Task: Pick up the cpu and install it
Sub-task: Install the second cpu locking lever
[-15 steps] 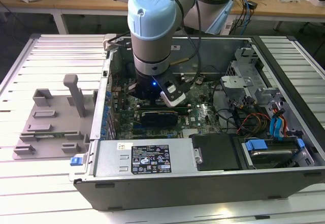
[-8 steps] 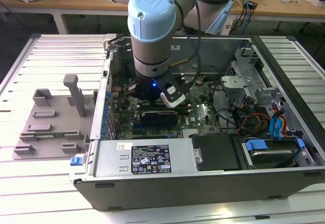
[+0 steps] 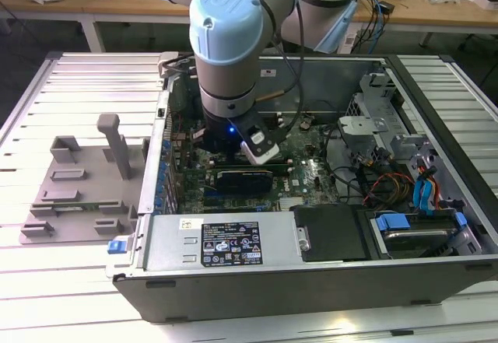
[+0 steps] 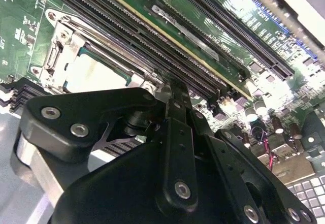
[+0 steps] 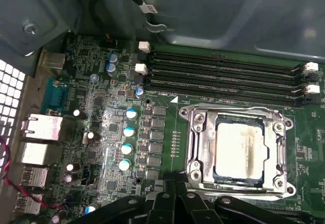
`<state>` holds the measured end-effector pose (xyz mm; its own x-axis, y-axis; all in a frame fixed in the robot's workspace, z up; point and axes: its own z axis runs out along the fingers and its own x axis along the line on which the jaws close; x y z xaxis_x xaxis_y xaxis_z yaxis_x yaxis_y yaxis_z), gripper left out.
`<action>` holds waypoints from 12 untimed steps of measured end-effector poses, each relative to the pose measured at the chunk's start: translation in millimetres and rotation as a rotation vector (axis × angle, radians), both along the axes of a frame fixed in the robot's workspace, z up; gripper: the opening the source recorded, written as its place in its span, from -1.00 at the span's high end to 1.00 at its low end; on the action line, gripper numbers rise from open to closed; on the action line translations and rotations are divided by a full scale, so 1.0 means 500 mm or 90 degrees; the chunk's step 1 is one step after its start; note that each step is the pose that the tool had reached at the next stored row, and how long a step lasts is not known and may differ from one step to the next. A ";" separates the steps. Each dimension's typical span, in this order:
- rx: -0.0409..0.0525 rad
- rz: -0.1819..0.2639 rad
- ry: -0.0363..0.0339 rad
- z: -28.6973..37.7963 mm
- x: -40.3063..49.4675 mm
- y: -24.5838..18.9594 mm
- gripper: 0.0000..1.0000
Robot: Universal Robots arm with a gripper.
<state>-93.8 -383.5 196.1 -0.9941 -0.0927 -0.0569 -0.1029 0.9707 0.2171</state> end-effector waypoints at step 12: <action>-0.0022 0.000 0.0000 -0.004 0.009 0.0062 0.79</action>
<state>-89.2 -380.4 194.2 -0.9941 -0.0929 -0.0566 -0.1030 0.9715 0.2136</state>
